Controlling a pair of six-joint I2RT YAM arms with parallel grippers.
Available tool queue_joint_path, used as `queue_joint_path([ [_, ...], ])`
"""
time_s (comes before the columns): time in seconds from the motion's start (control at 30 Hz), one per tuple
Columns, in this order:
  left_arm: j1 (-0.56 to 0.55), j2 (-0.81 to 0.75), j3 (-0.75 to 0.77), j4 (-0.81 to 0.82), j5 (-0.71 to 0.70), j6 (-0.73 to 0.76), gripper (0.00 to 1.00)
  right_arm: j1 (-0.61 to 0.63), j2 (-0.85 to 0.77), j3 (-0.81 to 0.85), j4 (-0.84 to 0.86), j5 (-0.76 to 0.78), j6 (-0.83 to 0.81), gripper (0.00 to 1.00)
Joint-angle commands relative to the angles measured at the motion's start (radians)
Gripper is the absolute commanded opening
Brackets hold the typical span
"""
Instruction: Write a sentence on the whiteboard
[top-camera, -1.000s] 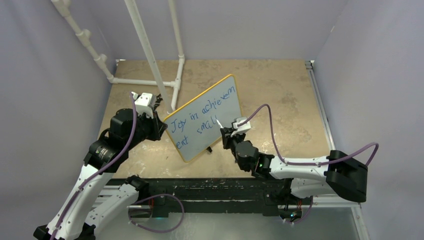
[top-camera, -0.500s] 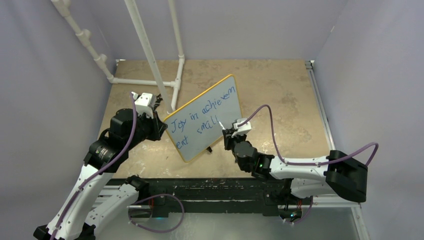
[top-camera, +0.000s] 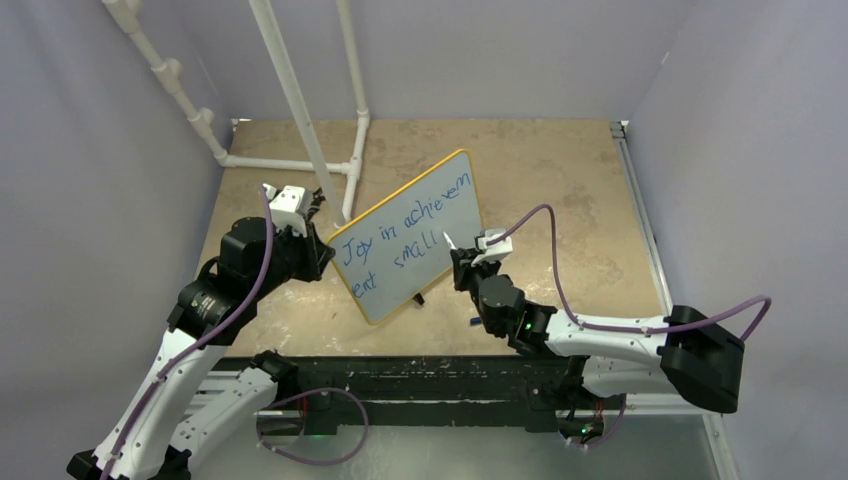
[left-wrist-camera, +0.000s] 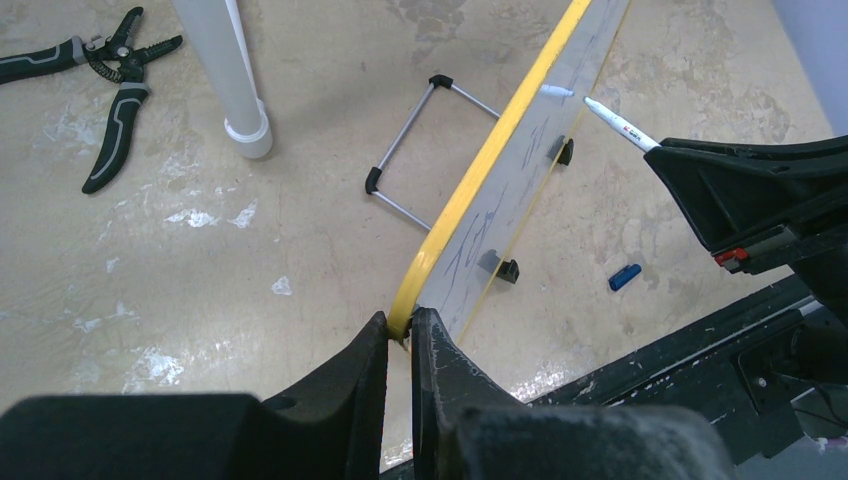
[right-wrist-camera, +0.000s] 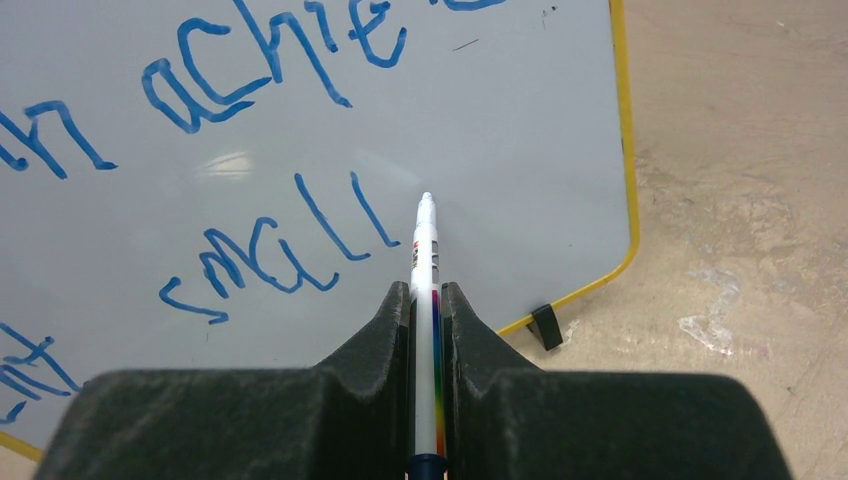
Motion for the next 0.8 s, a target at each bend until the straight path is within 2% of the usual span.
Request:
queue_joint_path([
  [0.0,0.002,0.003,0.030,0.009,-0.004,-0.010,0.00,-0.002,-0.001,0.004,0.016,-0.012,0.009,0.00],
  [0.77,0.002,0.003,0.030,0.004,-0.006,-0.010,0.00,-0.002,0.038,0.016,0.031,-0.030,0.012,0.00],
])
